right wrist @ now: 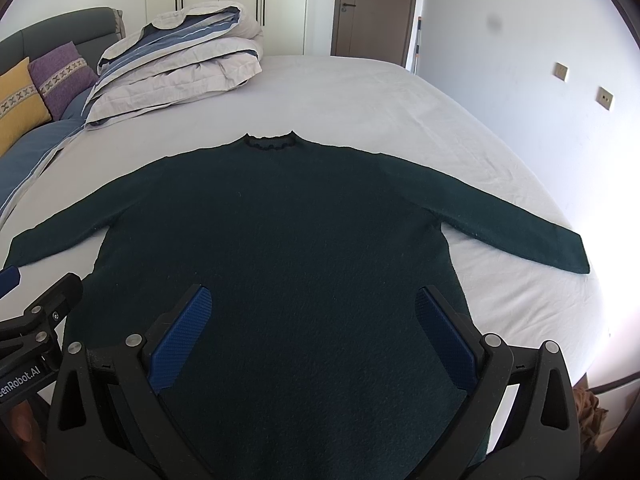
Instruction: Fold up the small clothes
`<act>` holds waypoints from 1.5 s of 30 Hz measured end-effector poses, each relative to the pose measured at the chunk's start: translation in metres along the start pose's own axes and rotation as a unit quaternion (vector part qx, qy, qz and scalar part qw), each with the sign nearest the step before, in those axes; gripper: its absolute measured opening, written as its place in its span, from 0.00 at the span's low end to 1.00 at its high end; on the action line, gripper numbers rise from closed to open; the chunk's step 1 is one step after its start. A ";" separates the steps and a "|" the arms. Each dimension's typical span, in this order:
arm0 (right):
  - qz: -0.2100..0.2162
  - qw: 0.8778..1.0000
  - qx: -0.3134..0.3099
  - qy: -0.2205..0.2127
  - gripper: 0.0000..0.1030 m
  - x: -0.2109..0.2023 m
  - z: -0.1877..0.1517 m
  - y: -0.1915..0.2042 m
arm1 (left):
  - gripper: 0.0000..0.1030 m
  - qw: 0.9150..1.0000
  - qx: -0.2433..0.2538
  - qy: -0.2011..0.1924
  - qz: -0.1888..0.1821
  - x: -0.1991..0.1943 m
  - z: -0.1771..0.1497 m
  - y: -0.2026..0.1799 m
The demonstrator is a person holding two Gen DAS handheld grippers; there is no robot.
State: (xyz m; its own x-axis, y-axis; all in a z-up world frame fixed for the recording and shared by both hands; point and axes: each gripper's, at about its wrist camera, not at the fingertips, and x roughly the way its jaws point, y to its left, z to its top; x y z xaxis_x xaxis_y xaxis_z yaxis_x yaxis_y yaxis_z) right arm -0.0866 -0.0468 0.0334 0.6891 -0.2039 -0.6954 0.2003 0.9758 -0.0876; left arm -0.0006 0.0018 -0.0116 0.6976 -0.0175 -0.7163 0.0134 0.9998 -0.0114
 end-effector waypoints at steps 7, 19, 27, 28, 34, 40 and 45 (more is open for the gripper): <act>0.000 1.000 0.001 0.002 1.00 0.002 0.000 0.001 | 1.00 1.000 -0.001 0.000 0.001 0.001 0.000 0.000; 0.063 0.991 0.114 0.008 0.99 0.020 -0.003 -0.077 | 1.00 0.999 0.028 -0.017 0.028 0.006 -0.006 -0.009; 0.062 0.918 0.391 -0.016 0.79 0.047 -0.044 -0.302 | 1.00 0.997 -0.005 0.054 -0.048 0.046 -0.001 -0.005; 0.058 0.903 0.425 -0.013 0.74 0.053 -0.051 -0.330 | 1.00 0.997 -0.003 0.064 -0.052 0.051 -0.001 -0.009; 0.045 0.841 0.539 -0.022 0.58 0.084 -0.098 -0.449 | 1.00 0.998 0.021 0.022 -0.061 0.068 0.001 -0.037; 0.055 0.819 0.569 -0.052 0.56 0.110 -0.104 -0.501 | 1.00 0.992 -0.006 0.091 -0.086 0.092 0.016 -0.051; 0.053 0.817 0.573 -0.046 0.36 0.141 -0.091 -0.524 | 1.00 0.992 -0.013 0.078 -0.100 0.097 0.028 -0.058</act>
State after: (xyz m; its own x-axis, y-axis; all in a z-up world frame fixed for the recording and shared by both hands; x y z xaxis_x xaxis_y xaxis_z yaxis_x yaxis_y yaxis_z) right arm -0.1574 -0.5797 -0.0836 0.7837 -0.1803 -0.5944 0.6200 0.2847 0.7311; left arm 0.0866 -0.0583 -0.0613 0.5629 -0.2178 -0.7973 0.1210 0.9760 -0.1812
